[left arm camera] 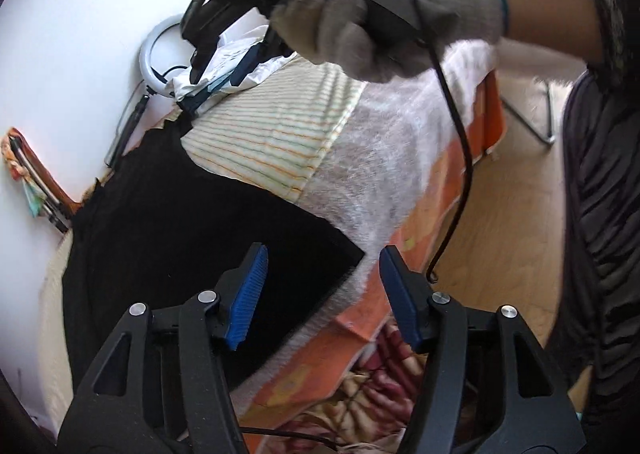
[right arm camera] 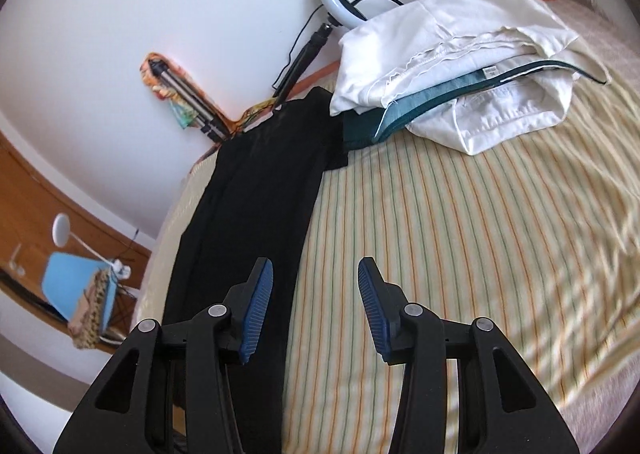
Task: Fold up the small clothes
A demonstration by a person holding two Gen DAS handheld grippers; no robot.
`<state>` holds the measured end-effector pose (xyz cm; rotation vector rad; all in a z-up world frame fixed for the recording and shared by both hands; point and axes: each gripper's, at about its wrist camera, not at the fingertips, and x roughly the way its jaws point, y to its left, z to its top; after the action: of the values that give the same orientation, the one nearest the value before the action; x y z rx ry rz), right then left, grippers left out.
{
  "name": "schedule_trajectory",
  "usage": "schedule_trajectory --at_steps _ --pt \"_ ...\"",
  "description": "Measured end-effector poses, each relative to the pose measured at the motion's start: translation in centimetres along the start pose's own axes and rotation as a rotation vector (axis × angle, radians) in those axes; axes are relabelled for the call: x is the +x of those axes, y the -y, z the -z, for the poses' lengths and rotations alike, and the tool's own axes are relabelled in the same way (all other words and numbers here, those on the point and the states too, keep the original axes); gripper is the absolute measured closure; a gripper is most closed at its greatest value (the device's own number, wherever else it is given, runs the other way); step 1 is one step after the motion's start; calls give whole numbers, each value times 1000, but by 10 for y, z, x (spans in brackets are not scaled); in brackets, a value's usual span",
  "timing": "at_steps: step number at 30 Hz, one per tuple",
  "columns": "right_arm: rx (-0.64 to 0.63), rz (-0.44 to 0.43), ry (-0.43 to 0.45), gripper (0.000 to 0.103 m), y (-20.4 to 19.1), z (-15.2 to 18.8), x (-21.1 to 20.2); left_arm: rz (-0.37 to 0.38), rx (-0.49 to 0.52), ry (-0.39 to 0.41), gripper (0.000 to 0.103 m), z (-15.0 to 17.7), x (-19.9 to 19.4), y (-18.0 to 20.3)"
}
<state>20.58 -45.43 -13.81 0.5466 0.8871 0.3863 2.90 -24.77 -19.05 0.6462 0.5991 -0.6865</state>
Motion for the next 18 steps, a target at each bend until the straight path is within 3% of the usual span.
schedule_trajectory --at_steps 2,4,5,6,12,18 --pt "13 -6 -7 60 2 -7 10 -27 0 -8 45 -1 7 -1" --pt "32 -5 -16 60 4 -15 23 -16 -33 -7 67 -1 8 -7" --pt "41 -4 -20 60 4 -18 30 10 -73 -9 86 -1 7 -13" --pt "55 -5 -22 60 5 -22 37 28 -105 -2 94 -2 6 -19" --pt "123 -10 -34 60 5 -46 78 152 -322 53 100 -6 -14 -57" --pt "212 22 -25 60 10 -63 115 207 -431 84 100 -3 -29 -80"
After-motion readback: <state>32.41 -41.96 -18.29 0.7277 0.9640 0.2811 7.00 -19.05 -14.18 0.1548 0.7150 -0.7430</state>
